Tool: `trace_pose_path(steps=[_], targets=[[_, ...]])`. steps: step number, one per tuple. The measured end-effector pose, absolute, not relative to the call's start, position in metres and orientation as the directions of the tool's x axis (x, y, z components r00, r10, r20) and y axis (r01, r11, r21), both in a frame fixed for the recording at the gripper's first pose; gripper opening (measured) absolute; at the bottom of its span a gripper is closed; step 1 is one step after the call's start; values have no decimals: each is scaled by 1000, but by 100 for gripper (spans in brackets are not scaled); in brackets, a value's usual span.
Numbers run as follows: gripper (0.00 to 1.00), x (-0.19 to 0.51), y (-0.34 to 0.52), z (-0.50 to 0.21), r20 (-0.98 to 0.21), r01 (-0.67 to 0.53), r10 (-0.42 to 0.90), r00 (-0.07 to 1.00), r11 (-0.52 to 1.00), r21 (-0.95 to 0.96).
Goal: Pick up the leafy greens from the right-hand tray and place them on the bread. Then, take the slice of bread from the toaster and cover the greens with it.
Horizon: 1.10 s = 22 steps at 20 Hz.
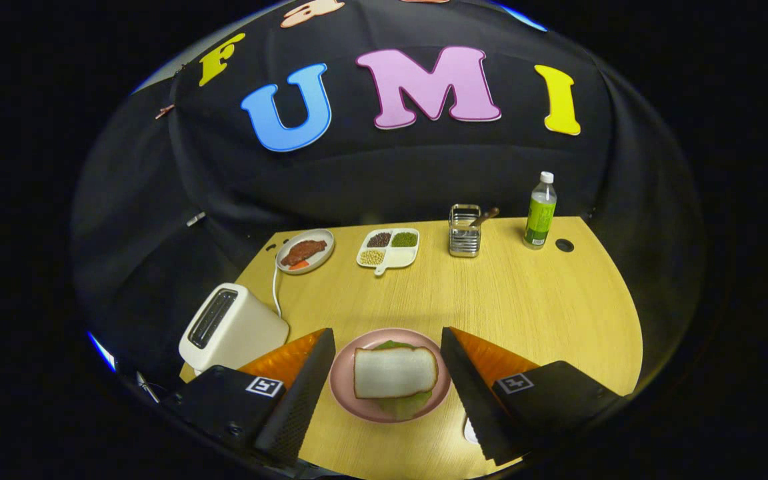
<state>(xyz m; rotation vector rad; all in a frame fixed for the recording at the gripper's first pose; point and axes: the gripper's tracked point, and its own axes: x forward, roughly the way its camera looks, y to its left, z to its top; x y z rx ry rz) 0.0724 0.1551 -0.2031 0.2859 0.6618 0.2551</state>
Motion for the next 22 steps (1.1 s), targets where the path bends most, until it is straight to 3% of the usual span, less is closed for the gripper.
trace_pose_path(steps=[10,22], targets=[[99,35,133,-127,-428,-179,277,860,950,256],[99,6,111,-134,-415,-115,177,893,979,170]])
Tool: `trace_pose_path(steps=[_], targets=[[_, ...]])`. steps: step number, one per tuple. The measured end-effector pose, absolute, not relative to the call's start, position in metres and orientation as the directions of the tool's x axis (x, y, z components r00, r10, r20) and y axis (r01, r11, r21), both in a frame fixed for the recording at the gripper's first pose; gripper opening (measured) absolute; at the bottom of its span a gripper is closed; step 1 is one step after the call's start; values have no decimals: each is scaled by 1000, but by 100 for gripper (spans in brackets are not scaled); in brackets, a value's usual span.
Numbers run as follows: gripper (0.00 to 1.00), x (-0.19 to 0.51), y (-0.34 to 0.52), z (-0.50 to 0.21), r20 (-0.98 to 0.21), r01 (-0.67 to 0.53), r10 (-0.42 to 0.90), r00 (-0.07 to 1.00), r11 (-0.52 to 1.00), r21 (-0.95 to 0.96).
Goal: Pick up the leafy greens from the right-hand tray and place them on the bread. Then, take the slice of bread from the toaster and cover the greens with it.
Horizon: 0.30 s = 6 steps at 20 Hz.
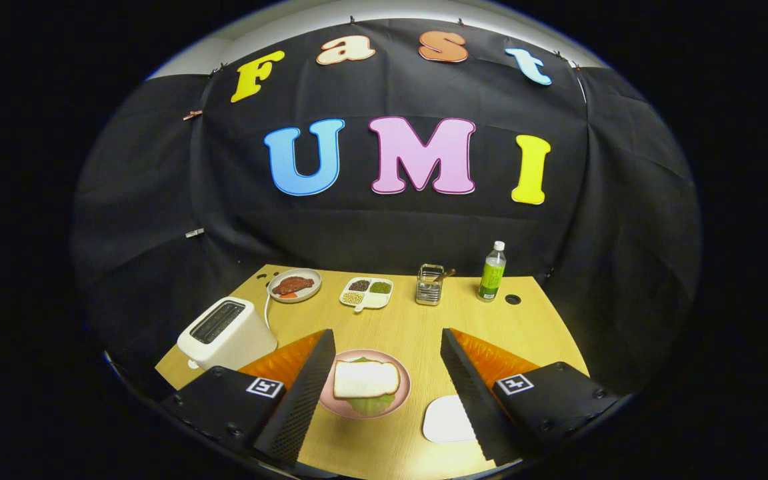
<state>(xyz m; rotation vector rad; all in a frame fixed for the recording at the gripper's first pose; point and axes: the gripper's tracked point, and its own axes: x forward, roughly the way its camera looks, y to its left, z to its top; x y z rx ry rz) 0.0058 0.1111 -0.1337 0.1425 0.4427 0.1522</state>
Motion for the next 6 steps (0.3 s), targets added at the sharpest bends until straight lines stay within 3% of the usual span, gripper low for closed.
trace_pose_path(steps=[6], targets=[[99,5,108,-134,-422,-102,168,891,979,175]])
